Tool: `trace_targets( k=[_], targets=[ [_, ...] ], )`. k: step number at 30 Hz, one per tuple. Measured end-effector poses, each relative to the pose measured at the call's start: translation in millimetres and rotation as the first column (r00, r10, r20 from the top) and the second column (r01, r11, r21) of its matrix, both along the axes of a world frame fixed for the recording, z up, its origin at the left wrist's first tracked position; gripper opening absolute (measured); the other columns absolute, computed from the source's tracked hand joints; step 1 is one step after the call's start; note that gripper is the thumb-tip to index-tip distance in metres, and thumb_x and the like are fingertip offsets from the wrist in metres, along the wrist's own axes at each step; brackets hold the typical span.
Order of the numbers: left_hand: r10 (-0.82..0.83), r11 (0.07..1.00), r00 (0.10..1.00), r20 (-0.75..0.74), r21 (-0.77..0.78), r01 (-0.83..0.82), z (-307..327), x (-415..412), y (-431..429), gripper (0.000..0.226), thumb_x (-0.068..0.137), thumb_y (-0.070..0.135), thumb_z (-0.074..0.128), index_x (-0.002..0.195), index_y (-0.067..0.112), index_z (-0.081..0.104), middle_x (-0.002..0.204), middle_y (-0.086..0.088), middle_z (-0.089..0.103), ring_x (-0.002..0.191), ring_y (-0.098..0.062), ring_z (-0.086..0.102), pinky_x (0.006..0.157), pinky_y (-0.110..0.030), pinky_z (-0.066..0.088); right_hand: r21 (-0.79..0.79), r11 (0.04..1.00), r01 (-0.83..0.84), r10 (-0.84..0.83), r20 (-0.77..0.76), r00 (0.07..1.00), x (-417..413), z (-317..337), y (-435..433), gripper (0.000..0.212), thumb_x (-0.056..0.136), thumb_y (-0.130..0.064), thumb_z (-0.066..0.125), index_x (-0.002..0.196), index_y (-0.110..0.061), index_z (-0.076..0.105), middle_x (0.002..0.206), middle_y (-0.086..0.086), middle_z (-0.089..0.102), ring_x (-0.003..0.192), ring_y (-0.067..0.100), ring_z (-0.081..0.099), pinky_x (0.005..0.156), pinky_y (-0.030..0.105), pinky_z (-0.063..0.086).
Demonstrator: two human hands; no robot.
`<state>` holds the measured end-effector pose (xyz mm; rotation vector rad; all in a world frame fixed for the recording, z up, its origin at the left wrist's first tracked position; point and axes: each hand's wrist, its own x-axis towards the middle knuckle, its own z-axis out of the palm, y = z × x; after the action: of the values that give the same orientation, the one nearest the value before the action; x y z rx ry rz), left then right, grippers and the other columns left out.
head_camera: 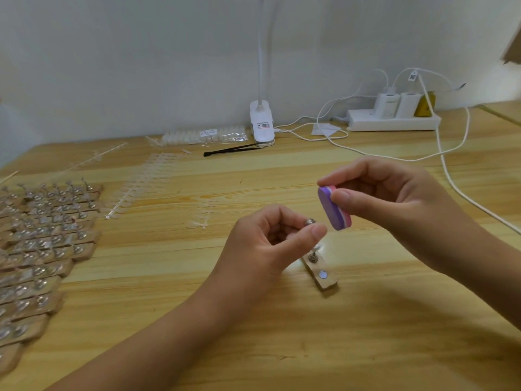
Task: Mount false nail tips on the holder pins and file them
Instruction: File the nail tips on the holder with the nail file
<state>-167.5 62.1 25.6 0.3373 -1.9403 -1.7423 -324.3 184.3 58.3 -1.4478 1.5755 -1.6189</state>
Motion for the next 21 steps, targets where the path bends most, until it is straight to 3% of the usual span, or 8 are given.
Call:
trace_targets(
  k=[3, 7, 11, 13, 15, 18, 21],
  targets=[
    [0.039, 0.999, 0.999, 0.005, 0.013, -0.039, 1, 0, -3, 0.013, 0.071, 0.039, 0.076, 0.071, 0.027, 0.071, 0.062, 0.010, 0.060, 0.054, 0.002, 0.055, 0.056, -0.009, 0.043, 0.003, 0.998, -0.061, 0.061, -0.014, 0.998, 3, 0, -1, 0.018, 0.080, -0.025, 0.077, 0.095, -0.014, 0.074, 0.086, -0.004, 0.073, 0.078, 0.004, 0.067, 0.069, 0.014, 0.052],
    [0.048, 0.999, 0.999, -0.006, 0.015, -0.048, 2, 1, -3, 0.019, 0.069, 0.041, 0.075, 0.073, 0.023, 0.069, 0.057, 0.011, 0.056, 0.054, 0.003, 0.054, 0.057, -0.008, 0.043, -0.024, 0.996, 0.084, -0.083, 0.025, 0.996, 0, -6, -2, 0.013, 0.078, -0.021, 0.070, 0.089, -0.015, 0.072, 0.086, -0.001, 0.073, 0.075, 0.012, 0.067, 0.072, 0.021, 0.055],
    [0.055, 0.998, 0.998, -0.005, -0.012, -0.055, 3, -2, 1, 0.022, 0.072, 0.042, 0.072, 0.075, 0.021, 0.068, 0.055, 0.014, 0.055, 0.053, 0.004, 0.052, 0.055, -0.008, 0.041, 0.005, 1.000, 0.000, 0.000, -0.035, 0.999, 17, -16, -4, 0.007, 0.090, -0.022, 0.066, 0.093, -0.022, 0.072, 0.093, -0.005, 0.067, 0.063, 0.036, 0.058, 0.050, 0.043, 0.051],
    [0.076, 0.997, 0.997, 0.003, -0.012, -0.075, 3, -2, -1, 0.023, 0.073, 0.041, 0.071, 0.078, 0.018, 0.068, 0.054, 0.016, 0.057, 0.053, 0.005, 0.052, 0.055, -0.008, 0.041, -0.008, 0.999, 0.051, -0.052, -0.133, 0.990, 14, -19, -5, 0.011, 0.093, -0.027, 0.062, 0.097, -0.023, 0.072, 0.099, -0.005, 0.064, 0.077, 0.021, 0.066, 0.067, 0.044, 0.057],
    [0.090, 0.996, 0.996, 0.012, -0.001, -0.090, 4, -2, -5, 0.024, 0.073, 0.040, 0.070, 0.080, 0.018, 0.068, 0.055, 0.016, 0.059, 0.053, 0.005, 0.053, 0.056, -0.008, 0.042, -0.004, 0.997, 0.080, -0.080, -0.209, 0.975, 8, -17, -5, 0.021, 0.088, -0.032, 0.059, 0.103, -0.023, 0.070, 0.102, -0.005, 0.066, 0.098, 0.018, 0.066, 0.085, 0.037, 0.056],
    [0.037, 0.999, 0.999, 0.030, 0.000, -0.037, 5, -2, -6, 0.022, 0.078, 0.041, 0.073, 0.080, 0.019, 0.068, 0.057, 0.015, 0.060, 0.055, 0.003, 0.053, 0.060, -0.011, 0.045, -0.002, 1.000, 0.000, 0.000, -0.216, 0.976, 4, -16, -4, 0.025, 0.086, -0.032, 0.062, 0.104, -0.019, 0.072, 0.100, 0.001, 0.068, 0.098, 0.023, 0.067, 0.084, 0.033, 0.057],
    [-0.009, 0.999, 0.999, 0.045, 0.036, 0.007, 5, -1, -4, 0.013, 0.079, 0.035, 0.070, 0.073, 0.024, 0.068, 0.058, 0.013, 0.060, 0.055, 0.000, 0.053, 0.062, -0.014, 0.047, 0.012, 0.997, -0.080, 0.081, -0.084, 0.993, 3, -16, -5, 0.019, 0.083, -0.029, 0.067, 0.095, -0.015, 0.075, 0.095, 0.007, 0.069, 0.088, 0.027, 0.070, 0.076, 0.038, 0.060]
  ],
)
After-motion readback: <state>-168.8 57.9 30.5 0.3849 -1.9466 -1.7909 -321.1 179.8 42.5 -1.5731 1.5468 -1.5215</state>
